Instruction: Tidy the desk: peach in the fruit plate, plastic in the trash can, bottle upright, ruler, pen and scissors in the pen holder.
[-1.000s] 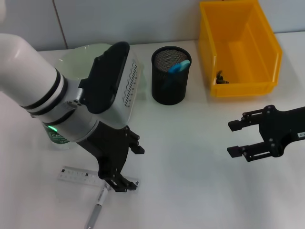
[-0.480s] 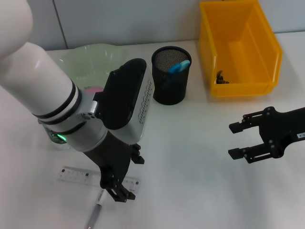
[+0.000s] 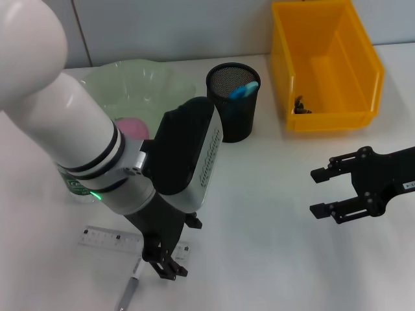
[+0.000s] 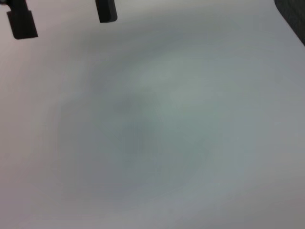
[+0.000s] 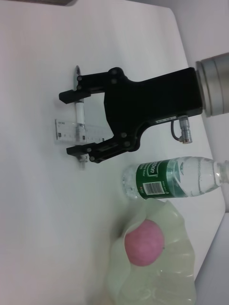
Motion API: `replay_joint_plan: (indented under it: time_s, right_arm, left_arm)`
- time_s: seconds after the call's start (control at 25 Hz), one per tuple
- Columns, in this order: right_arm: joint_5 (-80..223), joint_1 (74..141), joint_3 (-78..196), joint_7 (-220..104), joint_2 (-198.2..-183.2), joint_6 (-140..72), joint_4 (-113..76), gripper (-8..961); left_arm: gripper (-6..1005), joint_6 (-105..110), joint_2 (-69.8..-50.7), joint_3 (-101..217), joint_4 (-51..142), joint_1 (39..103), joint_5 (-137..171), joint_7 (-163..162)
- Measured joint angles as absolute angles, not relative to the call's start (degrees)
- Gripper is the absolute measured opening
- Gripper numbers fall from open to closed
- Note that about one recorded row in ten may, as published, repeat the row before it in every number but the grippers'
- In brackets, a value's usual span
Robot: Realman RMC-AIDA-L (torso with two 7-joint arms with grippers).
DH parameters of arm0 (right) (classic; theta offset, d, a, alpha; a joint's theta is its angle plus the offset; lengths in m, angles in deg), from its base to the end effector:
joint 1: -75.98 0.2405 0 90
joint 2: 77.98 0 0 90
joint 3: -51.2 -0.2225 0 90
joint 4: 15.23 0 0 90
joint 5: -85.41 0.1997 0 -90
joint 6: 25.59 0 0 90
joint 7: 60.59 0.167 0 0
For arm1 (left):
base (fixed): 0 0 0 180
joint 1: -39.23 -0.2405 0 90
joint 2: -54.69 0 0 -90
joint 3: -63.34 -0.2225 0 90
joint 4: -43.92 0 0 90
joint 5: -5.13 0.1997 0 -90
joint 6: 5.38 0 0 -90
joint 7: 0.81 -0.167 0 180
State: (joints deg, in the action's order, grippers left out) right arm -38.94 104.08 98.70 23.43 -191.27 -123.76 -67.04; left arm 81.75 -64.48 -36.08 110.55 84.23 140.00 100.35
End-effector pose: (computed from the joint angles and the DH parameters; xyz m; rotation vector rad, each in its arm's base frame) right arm 0.2403 0.3002 0.0381 -2.9479 0.4414 0.2394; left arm -0.1197 0.2937 -0.0833 2.8833 -0.5346 -0.6335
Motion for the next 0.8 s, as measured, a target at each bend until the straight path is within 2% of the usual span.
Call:
replay_joint_plan:
  time_s: [0.8]
  right_arm:
    - [-39.0, 103.7, 98.7, 23.0, -191.36, -123.0, -66.6, 706]
  left_arm:
    - [792, 78.3, -64.49, -39.7, 107.0, 84.9, 140.7, 101.0]
